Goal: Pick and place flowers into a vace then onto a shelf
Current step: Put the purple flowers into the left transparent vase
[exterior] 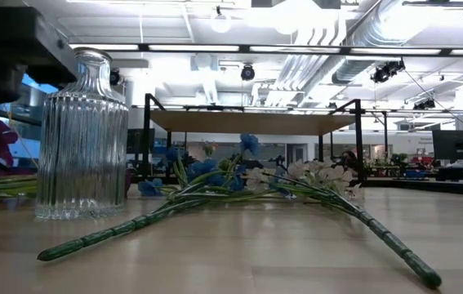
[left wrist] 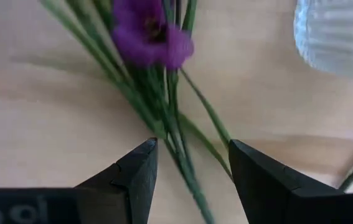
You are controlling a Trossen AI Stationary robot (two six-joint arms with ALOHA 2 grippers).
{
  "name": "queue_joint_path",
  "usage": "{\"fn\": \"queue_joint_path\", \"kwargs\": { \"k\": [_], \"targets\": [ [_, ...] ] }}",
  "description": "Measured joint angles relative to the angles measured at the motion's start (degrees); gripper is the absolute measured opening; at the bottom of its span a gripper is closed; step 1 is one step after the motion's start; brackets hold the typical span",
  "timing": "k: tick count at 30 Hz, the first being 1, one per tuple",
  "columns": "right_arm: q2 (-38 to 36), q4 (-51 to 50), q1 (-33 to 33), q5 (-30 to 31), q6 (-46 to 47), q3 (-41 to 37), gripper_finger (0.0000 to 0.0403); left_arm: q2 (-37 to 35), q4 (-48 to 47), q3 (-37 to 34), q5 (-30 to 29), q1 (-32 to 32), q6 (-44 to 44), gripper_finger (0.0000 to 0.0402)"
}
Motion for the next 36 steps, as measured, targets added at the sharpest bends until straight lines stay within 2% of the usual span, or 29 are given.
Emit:
{"fn": "queue_joint_path", "kwargs": {
  "k": [8,18,23,33,36],
  "targets": [
    [0.0,0.9,0.0,0.0,0.0,0.0,0.0134,2.7,0.7,0.3,2.6,0.0,0.2,0.0229],
    [0.0,1.7,0.0,-0.1,0.0,0.0,0.0134,3.3,-0.9,0.3,2.9,0.0,0.1,0.0218],
    [0.0,1.7,0.0,-0.2,0.0,0.0,0.0134,3.3,-1.5,0.3,3.2,-0.1,0.1,0.0173],
    [0.0,1.8,0.0,-0.1,0.0,0.0,0.0134,3.4,-3.8,0.2,4.6,-0.1,0.5,0.0053],
    [0.0,1.8,0.0,-0.1,0.0,0.0,0.0134,3.4,-4.5,0.2,4.8,-0.1,0.5,0.0043]
  ]
}}
